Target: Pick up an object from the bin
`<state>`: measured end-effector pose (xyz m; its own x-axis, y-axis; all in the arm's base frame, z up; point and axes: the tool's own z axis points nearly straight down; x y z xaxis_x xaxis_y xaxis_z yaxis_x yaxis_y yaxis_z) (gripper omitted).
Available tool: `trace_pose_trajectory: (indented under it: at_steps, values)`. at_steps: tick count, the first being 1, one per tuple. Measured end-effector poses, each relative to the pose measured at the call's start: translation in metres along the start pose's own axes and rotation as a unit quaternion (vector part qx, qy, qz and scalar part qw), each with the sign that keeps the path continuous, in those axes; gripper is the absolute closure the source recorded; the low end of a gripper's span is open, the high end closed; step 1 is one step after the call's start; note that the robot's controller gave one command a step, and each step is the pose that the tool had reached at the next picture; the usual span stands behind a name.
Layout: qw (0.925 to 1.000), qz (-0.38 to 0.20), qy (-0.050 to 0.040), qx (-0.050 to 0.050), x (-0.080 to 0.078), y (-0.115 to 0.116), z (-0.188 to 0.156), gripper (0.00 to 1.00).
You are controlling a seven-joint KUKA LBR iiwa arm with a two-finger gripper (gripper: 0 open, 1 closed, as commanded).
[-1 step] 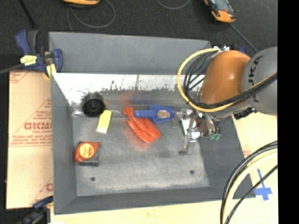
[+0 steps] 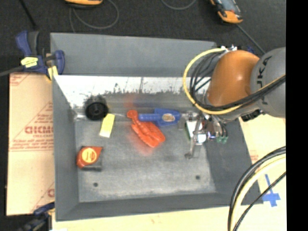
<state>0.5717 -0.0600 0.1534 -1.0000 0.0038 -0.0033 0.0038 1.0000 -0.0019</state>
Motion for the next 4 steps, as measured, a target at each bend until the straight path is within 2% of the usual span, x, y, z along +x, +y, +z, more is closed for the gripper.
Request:
trace_pose_trajectory:
  at_steps: [2,3,4]
  values:
    - [0.9999,-0.017,0.0003,-0.002,-0.010,0.079,0.010,0.00]
    - [0.9997,-0.025,-0.0011,0.000,-0.015,0.070,0.020,0.00]
    - [0.9996,-0.027,-0.0009,0.000,-0.011,0.075,0.048,0.00]
